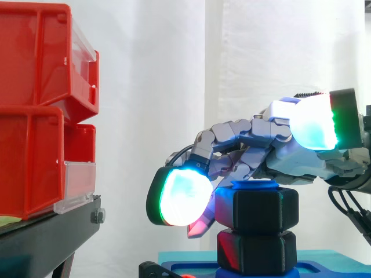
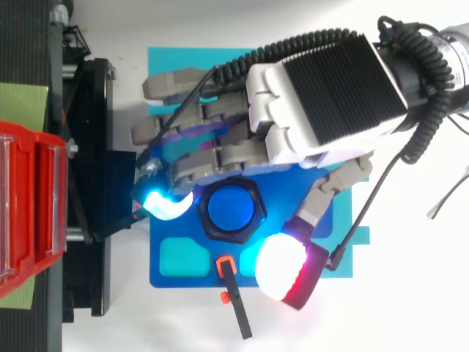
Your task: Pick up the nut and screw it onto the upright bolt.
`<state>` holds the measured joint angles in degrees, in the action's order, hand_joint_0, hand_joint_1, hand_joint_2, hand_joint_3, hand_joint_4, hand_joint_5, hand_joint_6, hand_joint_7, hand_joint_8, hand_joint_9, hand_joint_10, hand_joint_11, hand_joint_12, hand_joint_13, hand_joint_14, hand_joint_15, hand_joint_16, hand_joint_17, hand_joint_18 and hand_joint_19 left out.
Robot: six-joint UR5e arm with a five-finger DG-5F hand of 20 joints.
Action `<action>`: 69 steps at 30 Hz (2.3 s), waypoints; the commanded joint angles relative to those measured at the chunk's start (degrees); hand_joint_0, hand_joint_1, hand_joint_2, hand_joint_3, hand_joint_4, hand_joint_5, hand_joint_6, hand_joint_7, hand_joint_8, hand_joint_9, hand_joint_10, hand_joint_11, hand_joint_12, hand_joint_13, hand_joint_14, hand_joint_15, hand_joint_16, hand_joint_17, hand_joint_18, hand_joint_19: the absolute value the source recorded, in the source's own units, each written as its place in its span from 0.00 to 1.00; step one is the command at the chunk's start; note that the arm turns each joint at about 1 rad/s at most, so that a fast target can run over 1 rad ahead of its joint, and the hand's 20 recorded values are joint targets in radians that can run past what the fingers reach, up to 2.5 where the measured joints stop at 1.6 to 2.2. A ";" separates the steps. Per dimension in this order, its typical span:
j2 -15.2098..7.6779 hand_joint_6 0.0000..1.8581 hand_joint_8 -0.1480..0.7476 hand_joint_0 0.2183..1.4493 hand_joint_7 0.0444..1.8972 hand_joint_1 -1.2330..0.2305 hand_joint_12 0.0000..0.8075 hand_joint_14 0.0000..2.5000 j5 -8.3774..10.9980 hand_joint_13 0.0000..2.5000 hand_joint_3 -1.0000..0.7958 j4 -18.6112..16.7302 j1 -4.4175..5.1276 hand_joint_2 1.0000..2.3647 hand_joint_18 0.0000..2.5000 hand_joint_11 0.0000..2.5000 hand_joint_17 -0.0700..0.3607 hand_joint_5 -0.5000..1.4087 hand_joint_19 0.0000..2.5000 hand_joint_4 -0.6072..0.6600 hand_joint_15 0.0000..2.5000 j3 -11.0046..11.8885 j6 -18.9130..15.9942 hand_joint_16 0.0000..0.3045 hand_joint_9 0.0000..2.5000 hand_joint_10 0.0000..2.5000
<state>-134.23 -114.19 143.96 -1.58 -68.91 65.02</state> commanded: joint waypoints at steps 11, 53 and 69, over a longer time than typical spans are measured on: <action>-0.07 0.27 0.48 0.18 0.43 0.75 0.37 0.00 1.26 0.14 0.28 0.27 1.67 0.00 0.01 0.01 0.33 0.19 0.00 0.65 0.00 0.00 -0.16 0.10 0.35 0.00; 0.02 0.27 0.50 0.20 0.70 0.72 0.34 0.00 0.73 0.19 0.28 -0.26 -1.06 0.00 0.07 0.05 0.30 0.24 0.00 0.62 0.00 -0.09 -0.24 0.09 0.40 0.00; -0.07 0.27 0.49 0.21 0.75 0.72 0.33 0.00 -0.15 0.22 0.28 -0.79 -2.29 0.00 0.10 0.05 0.29 0.27 0.00 0.59 0.00 -0.17 -0.07 0.08 0.45 0.00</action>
<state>-134.28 -114.33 143.50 -3.70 -69.02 64.92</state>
